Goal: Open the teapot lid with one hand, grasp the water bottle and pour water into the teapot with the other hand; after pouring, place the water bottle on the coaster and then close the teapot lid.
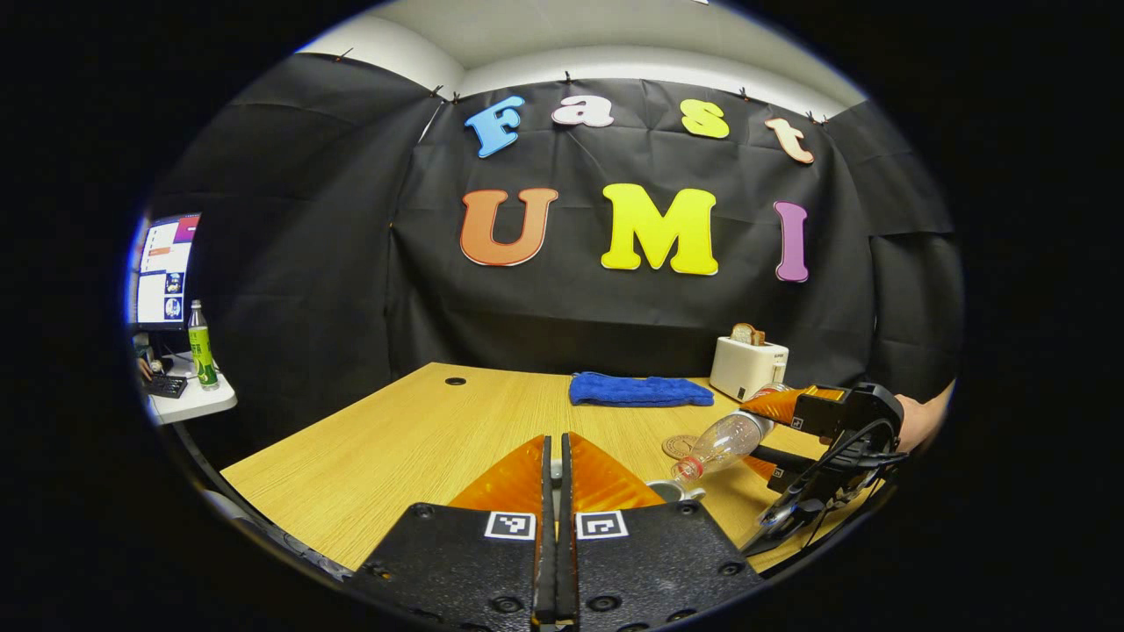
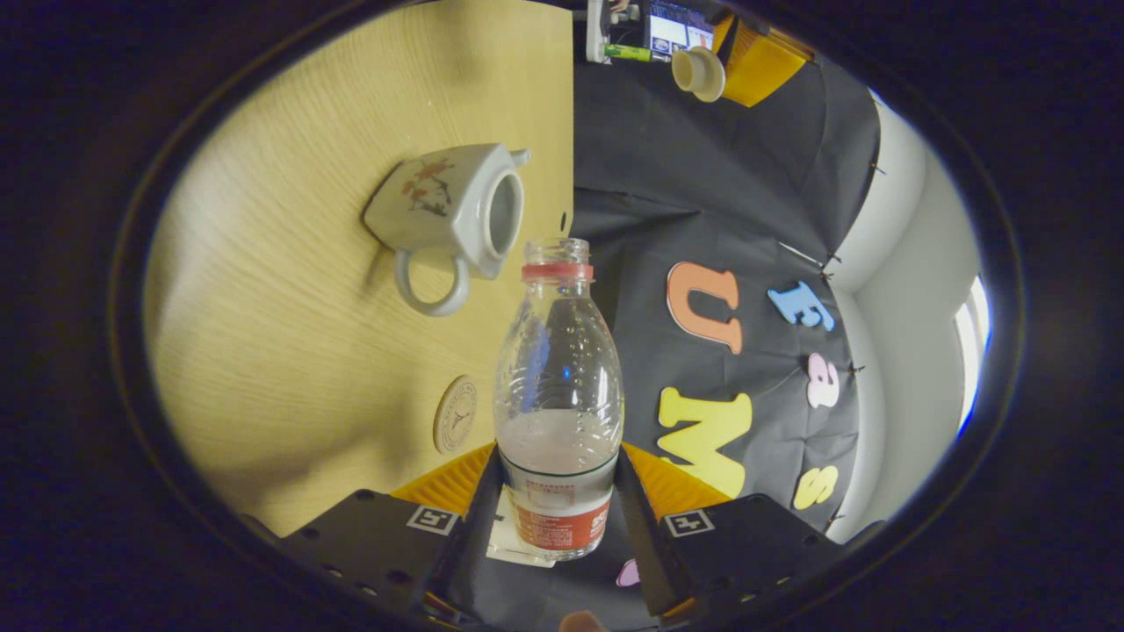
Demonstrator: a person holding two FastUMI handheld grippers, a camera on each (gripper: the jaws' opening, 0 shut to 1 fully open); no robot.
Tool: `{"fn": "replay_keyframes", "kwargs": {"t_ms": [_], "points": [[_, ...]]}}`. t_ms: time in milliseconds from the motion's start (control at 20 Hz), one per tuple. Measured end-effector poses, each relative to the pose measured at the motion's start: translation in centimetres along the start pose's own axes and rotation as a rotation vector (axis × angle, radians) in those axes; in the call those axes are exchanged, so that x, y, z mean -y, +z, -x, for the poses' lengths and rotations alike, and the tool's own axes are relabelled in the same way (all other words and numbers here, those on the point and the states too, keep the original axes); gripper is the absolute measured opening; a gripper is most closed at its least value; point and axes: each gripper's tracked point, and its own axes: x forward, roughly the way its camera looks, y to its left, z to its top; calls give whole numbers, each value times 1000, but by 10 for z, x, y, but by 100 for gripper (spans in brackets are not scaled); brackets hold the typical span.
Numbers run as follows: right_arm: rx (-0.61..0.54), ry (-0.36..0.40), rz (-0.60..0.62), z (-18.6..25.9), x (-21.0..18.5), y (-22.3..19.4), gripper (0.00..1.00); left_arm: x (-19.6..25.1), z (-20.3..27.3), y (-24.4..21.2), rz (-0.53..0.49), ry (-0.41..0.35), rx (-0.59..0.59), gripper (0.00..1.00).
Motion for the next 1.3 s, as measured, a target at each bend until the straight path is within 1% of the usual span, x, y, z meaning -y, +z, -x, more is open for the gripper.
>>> {"fn": "replay_keyframes", "kwargs": {"t_ms": [50, 100, 150, 250, 300, 600, 1300], "points": [[2, -4, 11, 0, 2, 0, 70, -1, 0, 0, 3, 0, 0, 3], [5, -5, 18, 1, 2, 2, 71, -2, 0, 0, 4, 1, 0, 3], [10, -8, 28, 2, 3, 3, 70, -2, 0, -1, 2, 1, 0, 3], [17, -16, 57, 2, 6, 7, 71, -4, 2, 0, 2, 5, 0, 3], [20, -20, 71, 1, 8, 7, 70, -5, 2, 0, 4, 4, 1, 3], [21, -35, 152, -3, 16, 5, 71, -5, 4, 3, 5, 0, 6, 3], [29, -89, 291, -2, 26, 14, 70, -11, 6, 4, 16, 6, 5, 3]]}}
